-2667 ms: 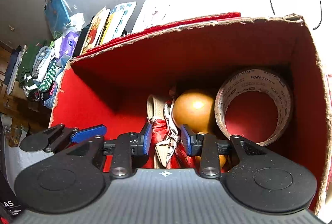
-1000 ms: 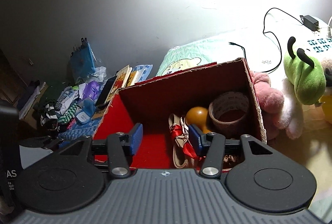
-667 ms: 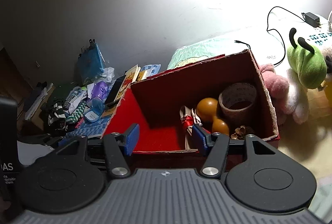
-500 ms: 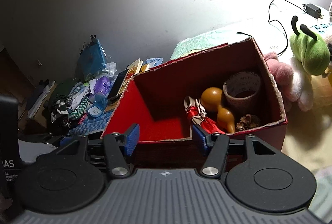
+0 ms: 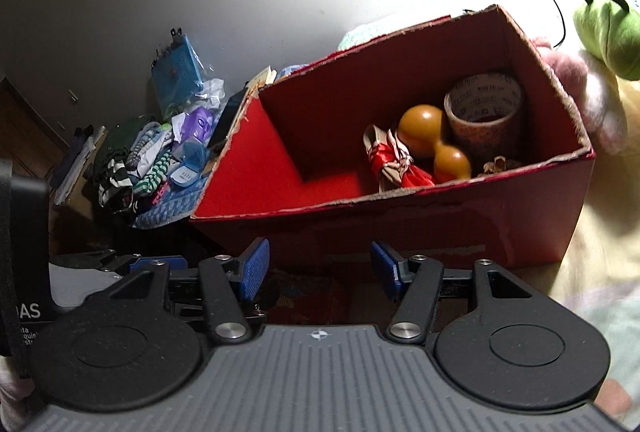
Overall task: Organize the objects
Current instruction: 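Raise the right gripper out of the red box and pull it back, then lower the right gripper to the red patterned gift carton below the box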
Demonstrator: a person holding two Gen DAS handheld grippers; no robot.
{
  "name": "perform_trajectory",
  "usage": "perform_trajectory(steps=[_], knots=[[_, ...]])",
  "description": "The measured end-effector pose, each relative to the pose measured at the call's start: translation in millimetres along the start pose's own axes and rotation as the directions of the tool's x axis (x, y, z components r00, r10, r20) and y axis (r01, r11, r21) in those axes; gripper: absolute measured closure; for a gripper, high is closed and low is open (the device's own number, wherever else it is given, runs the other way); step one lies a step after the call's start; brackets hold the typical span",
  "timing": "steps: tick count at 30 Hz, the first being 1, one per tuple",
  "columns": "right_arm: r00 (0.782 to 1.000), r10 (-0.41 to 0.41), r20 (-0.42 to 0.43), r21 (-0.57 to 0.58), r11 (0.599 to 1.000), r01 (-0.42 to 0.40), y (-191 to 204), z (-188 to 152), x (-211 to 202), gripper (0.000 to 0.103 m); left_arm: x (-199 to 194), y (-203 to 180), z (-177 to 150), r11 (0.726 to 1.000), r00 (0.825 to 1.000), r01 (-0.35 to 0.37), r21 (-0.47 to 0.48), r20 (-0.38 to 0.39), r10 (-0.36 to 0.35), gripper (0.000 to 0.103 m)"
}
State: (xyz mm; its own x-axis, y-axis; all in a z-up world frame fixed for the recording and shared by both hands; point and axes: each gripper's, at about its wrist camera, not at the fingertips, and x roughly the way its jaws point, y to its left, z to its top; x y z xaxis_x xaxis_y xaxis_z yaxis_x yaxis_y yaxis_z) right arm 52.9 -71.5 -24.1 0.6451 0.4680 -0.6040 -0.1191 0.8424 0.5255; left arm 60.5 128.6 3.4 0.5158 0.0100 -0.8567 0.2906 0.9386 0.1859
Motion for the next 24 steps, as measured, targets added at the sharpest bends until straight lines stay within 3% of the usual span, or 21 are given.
perform_trajectory(steps=[12,19,24], knots=[[0.99,0.011,-0.138,0.127,0.992,0.007,-14.6,-9.8,23.5,0.043,26.0,12.9,-20.9,0.998,0.994,0.056,-0.013,-0.091,-0.057,0.008],[0.973,0.043,-0.227,0.174,0.985,-0.003,-16.5,-15.6,40.1,0.043,30.6,8.7,-32.6,0.991,0.984,0.131,0.009,-0.119,-0.129,0.008],[0.955,0.069,-0.287,0.201,0.98,-0.01,-19.0,-19.9,50.0,0.043,33.7,5.4,-33.8,0.989,0.982,0.145,0.015,-0.123,-0.142,0.004]])
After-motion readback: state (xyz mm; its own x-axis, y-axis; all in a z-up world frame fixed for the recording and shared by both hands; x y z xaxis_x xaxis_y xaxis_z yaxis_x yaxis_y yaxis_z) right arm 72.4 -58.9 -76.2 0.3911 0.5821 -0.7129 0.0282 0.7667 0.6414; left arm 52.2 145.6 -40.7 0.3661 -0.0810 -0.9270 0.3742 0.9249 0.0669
